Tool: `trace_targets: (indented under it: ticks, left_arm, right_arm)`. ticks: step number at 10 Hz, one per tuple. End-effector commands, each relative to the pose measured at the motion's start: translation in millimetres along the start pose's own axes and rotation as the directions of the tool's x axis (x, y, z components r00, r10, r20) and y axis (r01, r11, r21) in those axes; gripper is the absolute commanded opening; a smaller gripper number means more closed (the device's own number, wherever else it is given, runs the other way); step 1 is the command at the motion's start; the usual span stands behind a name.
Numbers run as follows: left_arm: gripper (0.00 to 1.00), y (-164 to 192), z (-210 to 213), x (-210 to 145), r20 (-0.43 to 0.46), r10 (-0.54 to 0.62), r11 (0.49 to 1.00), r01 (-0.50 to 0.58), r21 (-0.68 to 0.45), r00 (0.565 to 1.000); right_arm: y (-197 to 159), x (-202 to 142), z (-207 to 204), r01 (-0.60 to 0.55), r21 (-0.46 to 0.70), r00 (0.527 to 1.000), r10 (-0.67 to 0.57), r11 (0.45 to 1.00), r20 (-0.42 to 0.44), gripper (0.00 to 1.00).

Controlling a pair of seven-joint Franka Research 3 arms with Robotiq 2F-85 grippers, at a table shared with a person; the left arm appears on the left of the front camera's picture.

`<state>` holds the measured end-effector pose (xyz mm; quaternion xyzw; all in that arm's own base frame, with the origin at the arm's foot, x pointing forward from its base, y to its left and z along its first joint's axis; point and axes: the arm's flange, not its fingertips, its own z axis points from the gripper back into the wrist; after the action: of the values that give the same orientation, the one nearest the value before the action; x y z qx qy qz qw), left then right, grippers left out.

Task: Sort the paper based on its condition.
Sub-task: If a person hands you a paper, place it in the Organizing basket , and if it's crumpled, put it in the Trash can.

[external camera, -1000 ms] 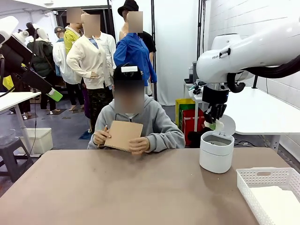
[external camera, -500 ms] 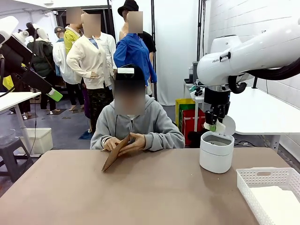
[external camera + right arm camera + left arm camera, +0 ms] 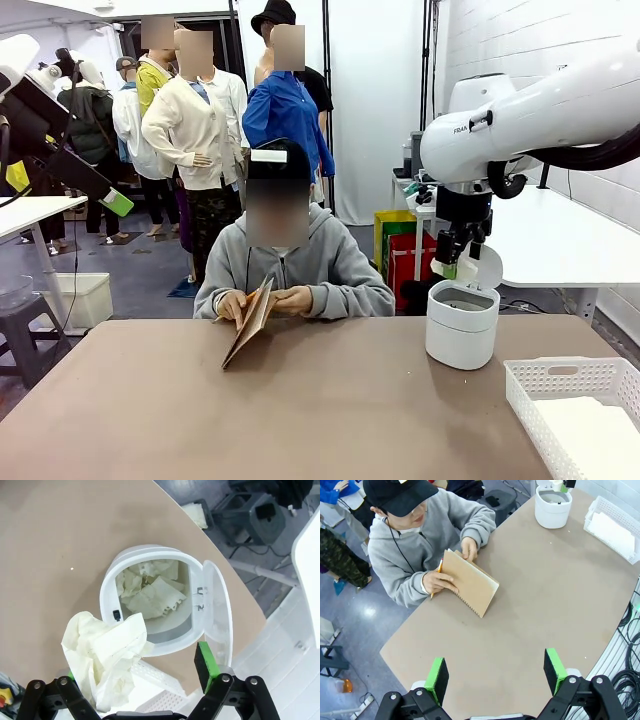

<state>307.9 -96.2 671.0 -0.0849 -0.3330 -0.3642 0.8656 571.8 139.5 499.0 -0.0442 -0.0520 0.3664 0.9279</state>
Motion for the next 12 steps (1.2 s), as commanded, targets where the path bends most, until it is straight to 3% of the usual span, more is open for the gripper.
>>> trace_targets:
  ticks: [1,8,12]
  left_arm:
    - [1.0,1.1,0.6,-0.6,0.004,0.002,1.0,-0.002,-0.007,1.0]
    - [1.0,1.1,0.6,-0.6,0.004,0.002,1.0,-0.002,-0.007,1.0]
    - [1.0,1.1,0.6,-0.6,0.004,0.002,1.0,-0.002,-0.007,1.0]
  right_arm:
    - [-1.8,-1.4,-0.5,0.023,-0.098,1.0,-0.023,0.995,0.002,1.0]
    - [-10.3,0.3,26.9,0.059,-0.105,0.994,-0.049,0.993,0.098,1.0]
    - [-14.1,-1.0,33.3,0.066,-0.115,0.994,-0.056,0.991,0.093,1.0]
